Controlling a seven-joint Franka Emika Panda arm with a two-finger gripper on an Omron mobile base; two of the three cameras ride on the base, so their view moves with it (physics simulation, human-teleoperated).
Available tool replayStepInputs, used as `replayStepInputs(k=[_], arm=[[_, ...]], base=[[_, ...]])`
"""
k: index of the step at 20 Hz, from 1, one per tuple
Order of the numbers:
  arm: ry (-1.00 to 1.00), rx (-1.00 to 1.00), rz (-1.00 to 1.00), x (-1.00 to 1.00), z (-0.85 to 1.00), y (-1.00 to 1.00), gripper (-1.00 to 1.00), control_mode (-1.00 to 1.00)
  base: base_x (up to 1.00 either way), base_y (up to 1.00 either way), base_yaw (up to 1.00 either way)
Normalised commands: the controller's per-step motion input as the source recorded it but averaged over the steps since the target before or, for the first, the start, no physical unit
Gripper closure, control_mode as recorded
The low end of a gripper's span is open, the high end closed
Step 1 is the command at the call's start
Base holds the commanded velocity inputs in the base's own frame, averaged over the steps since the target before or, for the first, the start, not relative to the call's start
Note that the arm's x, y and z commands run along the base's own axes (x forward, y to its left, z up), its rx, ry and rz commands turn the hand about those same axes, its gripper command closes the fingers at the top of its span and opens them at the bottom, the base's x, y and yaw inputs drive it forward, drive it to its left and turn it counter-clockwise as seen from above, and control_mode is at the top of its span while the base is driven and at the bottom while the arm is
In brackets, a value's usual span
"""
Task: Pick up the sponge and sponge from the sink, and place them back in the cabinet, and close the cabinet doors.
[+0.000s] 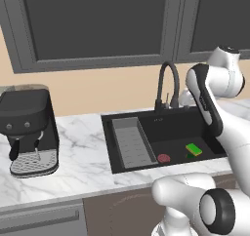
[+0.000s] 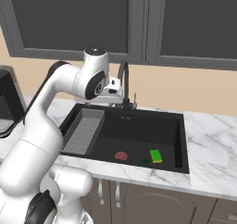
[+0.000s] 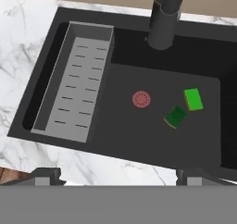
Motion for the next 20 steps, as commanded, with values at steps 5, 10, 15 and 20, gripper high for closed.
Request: replayStepInputs(k=[5,10,15,20], arm=[[0.0,0.0,0.05,-0.01,-0.25,-0.34,-1.0,-1.0],[0.0,0.0,0.05,0.0,-0.26,-0.35,-1.0,-1.0],[0.0,0.0,0.04,0.0,-0.19,-0.3,-1.0,-1.0],[0.0,0.0,0.02,0.0,-0.19,-0.27,-1.0,-1.0]], base=[[0.0,0.0,0.0],[0.0,0.0,0.0],[0.0,0.0,0.0],[0.0,0.0,0.0]])
